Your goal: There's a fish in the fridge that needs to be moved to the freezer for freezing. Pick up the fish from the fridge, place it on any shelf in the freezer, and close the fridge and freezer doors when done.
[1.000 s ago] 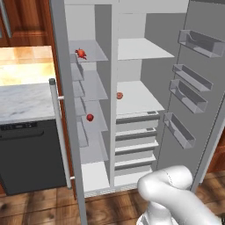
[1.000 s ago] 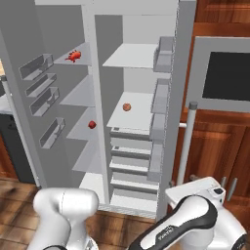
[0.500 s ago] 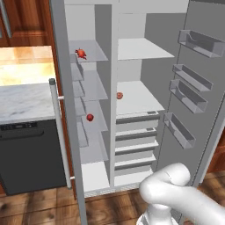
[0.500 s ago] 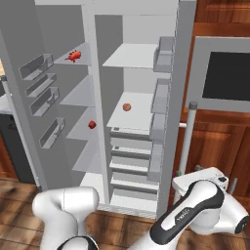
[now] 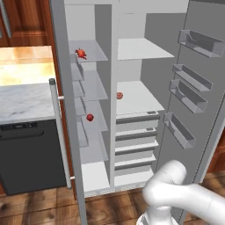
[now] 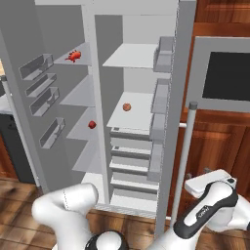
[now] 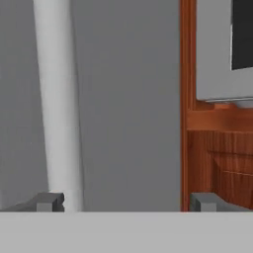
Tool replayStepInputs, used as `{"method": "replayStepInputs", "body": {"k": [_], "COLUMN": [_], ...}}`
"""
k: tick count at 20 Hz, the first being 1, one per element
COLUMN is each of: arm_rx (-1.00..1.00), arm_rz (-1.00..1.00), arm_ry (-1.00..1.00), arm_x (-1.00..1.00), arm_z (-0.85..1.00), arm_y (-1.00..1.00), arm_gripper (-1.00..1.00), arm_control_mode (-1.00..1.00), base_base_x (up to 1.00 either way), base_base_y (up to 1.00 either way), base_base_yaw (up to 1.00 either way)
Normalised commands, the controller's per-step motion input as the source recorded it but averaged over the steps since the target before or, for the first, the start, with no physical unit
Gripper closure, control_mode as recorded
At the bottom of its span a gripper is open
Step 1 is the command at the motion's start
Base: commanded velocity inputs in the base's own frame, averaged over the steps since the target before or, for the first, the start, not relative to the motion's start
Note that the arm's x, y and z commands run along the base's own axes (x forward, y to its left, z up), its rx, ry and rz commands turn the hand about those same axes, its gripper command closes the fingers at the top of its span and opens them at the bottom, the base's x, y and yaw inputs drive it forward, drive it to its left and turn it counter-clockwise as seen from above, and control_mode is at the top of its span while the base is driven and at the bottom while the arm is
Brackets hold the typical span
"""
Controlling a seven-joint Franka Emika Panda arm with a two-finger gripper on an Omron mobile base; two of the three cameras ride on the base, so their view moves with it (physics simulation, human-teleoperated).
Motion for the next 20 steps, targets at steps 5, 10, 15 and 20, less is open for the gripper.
{"method": "replayStepInputs", "body": {"k": [5, 10, 15, 20], "arm_rx": [0.00, 0.00, 0.00, 0.00], "arm_rz": [-0.02, -0.09, -0.08, -0.04], "arm_ry": [0.00, 0.00, 0.00, -0.01], "arm_x": [0.57, 0.64, 0.50, 0.06], "arm_z": [-0.43, -0.34, -0.20, -0.07], "arm_y": [-0.12, 0.08, 0.29, 0.59], "arm_gripper": [-1.00, -1.00, -1.00, -1.00], "arm_control_mode": [-1.00, -1.00, -1.00, -1.00], "base_base_x": [0.00, 0.00, 0.00, 0.00], "base_base_y": [0.00, 0.00, 0.00, 0.00], "base_base_yaw": [0.00, 0.00, 0.00, 0.00]}}
